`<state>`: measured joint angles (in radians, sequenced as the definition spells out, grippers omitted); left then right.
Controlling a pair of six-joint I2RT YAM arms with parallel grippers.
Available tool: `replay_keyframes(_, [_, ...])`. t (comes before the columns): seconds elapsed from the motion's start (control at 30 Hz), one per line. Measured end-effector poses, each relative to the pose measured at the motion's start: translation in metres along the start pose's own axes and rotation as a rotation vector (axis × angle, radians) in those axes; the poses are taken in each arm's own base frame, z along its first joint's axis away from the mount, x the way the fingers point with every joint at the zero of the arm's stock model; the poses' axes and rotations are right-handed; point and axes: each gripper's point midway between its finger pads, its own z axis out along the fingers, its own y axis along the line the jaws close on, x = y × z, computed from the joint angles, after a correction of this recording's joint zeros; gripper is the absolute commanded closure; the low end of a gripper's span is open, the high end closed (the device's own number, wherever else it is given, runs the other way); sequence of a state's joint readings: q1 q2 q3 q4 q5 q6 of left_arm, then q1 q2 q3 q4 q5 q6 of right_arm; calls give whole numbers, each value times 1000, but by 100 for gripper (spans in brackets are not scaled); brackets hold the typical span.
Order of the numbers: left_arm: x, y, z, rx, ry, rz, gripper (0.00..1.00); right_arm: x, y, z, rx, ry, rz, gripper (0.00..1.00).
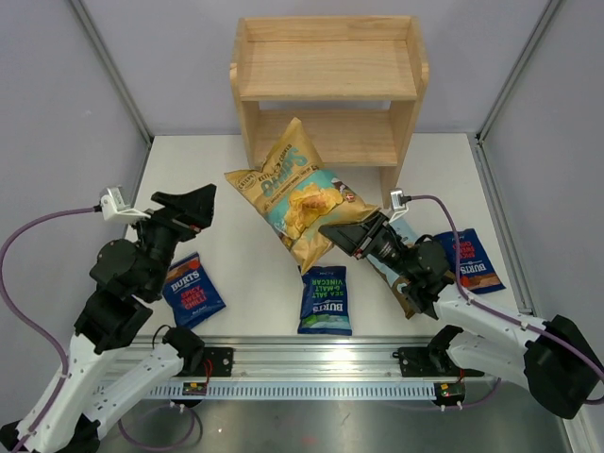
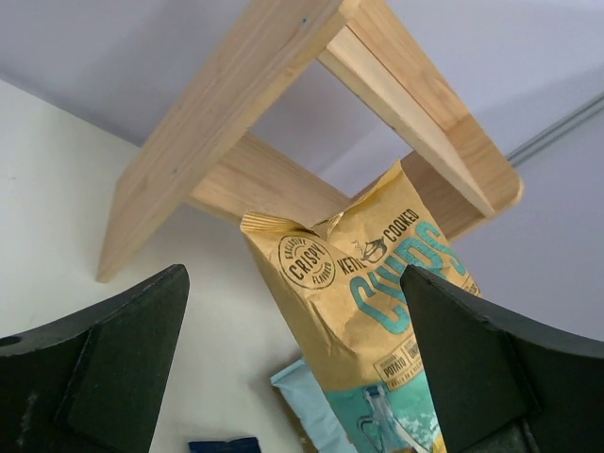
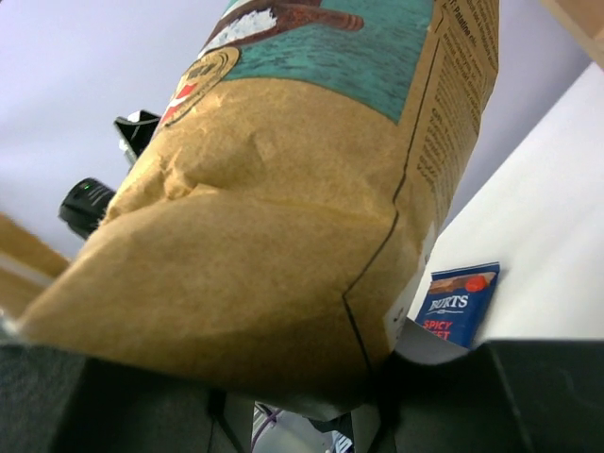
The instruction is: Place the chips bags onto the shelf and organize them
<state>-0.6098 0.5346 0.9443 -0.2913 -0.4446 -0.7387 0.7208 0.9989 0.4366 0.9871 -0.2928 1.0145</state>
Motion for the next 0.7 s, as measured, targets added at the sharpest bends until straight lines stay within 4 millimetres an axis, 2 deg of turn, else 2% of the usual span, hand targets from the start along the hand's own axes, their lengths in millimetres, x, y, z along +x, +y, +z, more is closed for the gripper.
replay_keyframes(0.13, [-1,11,-10,-46,35,81,1,1,-21,2,53,-29,16,77])
replay_keyframes(0.23, [-7,11,-20,-65,80,158,1,-4,-33,3,91,-55,14,77])
replay_keyframes(0.37, [-27,-2,-32,-51,116,249,1,-30,-51,0,149,-140,-8,78])
replay_keyframes(0.47, [-34,-3,-42,-48,139,314,1,-52,-67,-5,212,-207,-25,78])
replay_keyframes(0.57, [-28,11,-51,-70,178,384,1,-71,-78,-7,266,-257,-39,77])
replay_keyframes(0.7, [-9,39,-61,-93,208,444,1,-93,-80,-1,293,-315,-65,77])
